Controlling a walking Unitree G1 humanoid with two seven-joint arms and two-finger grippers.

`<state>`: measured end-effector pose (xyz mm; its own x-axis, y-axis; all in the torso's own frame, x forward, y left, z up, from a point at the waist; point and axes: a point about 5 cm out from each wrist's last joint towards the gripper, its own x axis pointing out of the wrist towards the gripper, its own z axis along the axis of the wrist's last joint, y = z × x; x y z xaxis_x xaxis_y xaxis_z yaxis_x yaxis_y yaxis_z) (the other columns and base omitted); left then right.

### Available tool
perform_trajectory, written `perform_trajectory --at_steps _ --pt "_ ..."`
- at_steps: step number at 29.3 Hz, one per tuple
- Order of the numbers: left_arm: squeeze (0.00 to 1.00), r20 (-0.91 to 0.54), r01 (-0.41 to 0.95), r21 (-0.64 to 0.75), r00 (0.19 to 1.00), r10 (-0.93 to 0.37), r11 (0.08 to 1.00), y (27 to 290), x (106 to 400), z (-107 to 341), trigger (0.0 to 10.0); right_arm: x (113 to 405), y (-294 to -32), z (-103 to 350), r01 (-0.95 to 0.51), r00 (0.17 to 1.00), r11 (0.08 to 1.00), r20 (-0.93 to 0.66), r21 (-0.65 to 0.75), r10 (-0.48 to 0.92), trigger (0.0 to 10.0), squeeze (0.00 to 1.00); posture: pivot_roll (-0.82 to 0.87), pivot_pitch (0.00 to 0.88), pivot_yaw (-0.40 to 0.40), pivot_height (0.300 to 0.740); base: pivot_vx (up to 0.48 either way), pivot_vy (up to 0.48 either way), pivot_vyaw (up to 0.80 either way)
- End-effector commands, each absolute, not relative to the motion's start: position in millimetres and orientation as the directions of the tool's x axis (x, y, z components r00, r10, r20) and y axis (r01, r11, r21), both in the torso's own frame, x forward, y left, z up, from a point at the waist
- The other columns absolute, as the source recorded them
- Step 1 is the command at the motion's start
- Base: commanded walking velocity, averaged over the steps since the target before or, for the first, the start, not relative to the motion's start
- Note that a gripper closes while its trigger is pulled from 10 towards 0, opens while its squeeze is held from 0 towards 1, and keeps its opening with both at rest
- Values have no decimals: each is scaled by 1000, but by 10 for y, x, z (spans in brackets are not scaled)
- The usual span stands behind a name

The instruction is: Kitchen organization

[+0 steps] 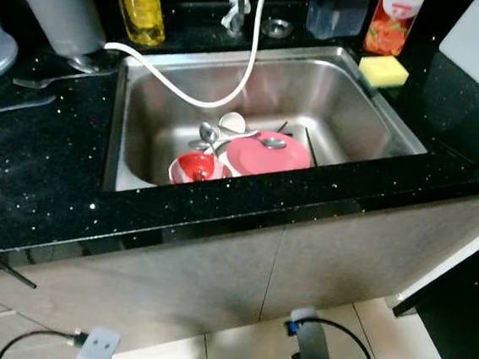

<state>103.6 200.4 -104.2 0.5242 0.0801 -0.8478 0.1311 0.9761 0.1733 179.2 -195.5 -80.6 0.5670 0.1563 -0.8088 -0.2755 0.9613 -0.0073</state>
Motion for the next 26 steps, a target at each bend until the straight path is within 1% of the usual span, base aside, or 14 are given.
perform_trajectory --at_steps 1,8,11,17,22,26 --pt "0 -852 116 181 514 97 977 2017 961 -1060 10000 1745 -1995 -823 -253 565 967 -813 -9 141 10000 0 56 97 9 740 0 0 0" --pt "0 -819 66 165 565 100 984 2003 1052 -1015 10000 1868 -1961 -756 -256 613 967 -772 8 168 10000 0 57 91 0 740 0 0 0" --pt "0 -815 54 160 571 101 986 2000 1076 -1015 10000 1906 -1947 -738 -256 623 967 -763 7 171 10000 0 56 88 -1 740 0 0 0" --pt "0 -831 48 162 545 110 986 2031 1063 -1039 10000 1933 -1925 -727 -245 632 969 -755 21 176 10000 0 52 82 3 740 0 0 0" --pt "0 -852 50 159 512 112 986 2050 998 -1065 10000 1917 -1922 -740 -246 623 969 -762 21 175 10000 0 50 71 6 740 0 0 0" --pt "0 -857 48 159 503 114 986 2053 983 -1073 10000 1904 -1922 -747 -248 619 969 -766 20 174 10000 0 46 60 5 740 0 0 0"
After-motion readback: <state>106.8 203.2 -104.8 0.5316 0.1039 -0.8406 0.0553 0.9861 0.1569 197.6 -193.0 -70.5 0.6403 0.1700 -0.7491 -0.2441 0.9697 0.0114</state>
